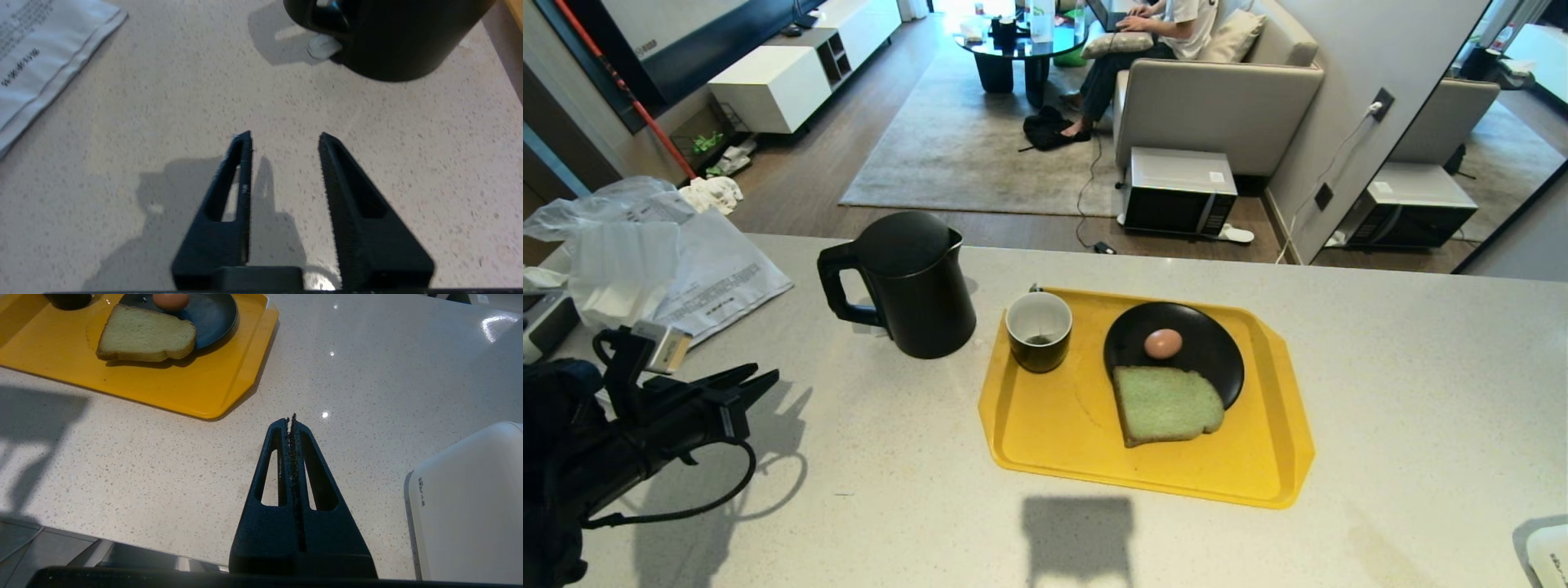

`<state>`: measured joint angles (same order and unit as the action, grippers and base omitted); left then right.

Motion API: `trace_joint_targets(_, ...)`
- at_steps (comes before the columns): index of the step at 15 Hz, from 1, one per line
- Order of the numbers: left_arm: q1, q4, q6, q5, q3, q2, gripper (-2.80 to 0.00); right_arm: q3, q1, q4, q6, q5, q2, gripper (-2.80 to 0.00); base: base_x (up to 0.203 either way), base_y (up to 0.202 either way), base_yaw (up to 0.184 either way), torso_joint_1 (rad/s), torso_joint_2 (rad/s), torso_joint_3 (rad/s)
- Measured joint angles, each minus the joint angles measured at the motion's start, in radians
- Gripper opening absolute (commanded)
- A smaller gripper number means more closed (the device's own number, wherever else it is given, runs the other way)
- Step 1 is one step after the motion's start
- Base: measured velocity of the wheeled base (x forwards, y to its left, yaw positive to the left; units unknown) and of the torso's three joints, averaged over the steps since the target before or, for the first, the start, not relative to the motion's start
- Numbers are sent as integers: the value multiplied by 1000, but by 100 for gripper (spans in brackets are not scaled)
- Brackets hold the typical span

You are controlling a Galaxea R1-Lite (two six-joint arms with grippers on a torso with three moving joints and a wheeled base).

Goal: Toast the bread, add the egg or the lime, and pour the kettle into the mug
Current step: Pick up the kettle

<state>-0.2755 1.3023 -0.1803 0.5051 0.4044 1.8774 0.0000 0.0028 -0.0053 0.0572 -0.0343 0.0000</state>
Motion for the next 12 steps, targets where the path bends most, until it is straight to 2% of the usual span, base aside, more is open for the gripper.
trace_joint_targets(3, 3, 4, -1, 1, 92, 34, 0, 0, 0, 0, 0, -1, 0, -280, 0, 0, 0, 0, 0, 0)
trace_joint_targets(6, 15, 4, 2, 14, 252, 115, 0, 0, 0, 0, 0, 0, 0, -280, 0, 0, 0, 0, 0, 0)
trace_joint_targets(8, 44, 5, 3, 35, 345, 179, 0, 0, 0, 0, 0, 0, 0, -280, 0, 0, 0, 0, 0, 0)
trace_joint_targets(12, 114, 5, 7, 38, 433, 247, 0, 0, 0, 0, 0, 0, 0, -280, 0, 0, 0, 0, 0, 0)
